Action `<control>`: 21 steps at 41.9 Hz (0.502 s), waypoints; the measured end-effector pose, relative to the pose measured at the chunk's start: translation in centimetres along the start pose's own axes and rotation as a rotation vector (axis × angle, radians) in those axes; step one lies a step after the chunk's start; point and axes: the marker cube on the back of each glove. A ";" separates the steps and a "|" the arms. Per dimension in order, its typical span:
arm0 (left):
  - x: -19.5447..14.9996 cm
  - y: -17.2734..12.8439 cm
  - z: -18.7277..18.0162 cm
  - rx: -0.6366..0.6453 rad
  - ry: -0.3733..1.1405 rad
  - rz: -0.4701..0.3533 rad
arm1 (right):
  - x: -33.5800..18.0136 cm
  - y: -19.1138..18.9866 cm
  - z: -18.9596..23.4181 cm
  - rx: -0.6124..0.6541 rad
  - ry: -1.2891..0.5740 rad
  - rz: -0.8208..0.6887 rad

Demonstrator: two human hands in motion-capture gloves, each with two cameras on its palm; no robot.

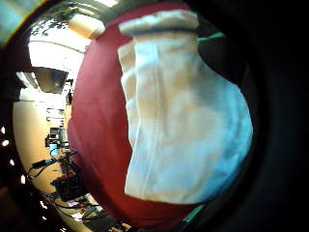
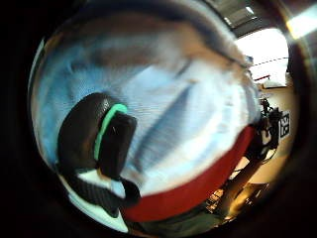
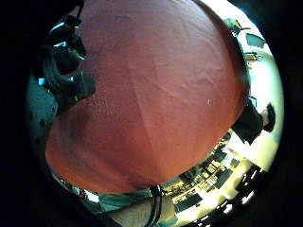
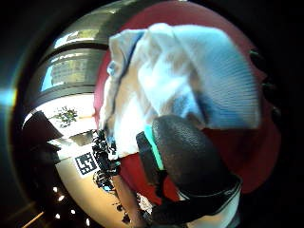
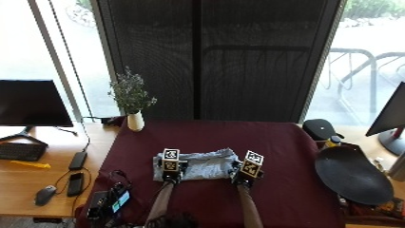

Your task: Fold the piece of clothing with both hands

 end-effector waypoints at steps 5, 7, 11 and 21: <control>-0.5 -0.6 2.4 -0.061 0.084 -0.003 | -1.4 0.2 2.1 -0.088 0.017 -0.008; -0.4 -0.5 2.4 -0.068 0.101 0.002 | -2.1 0.5 2.3 -0.104 -0.014 -0.024; -0.2 -0.2 2.3 -0.087 0.105 0.008 | -2.9 -0.2 1.5 0.047 -0.046 -0.015; -0.9 0.2 -1.0 -0.233 0.262 0.009 | -7.1 -0.2 -3.8 0.288 -0.566 -0.059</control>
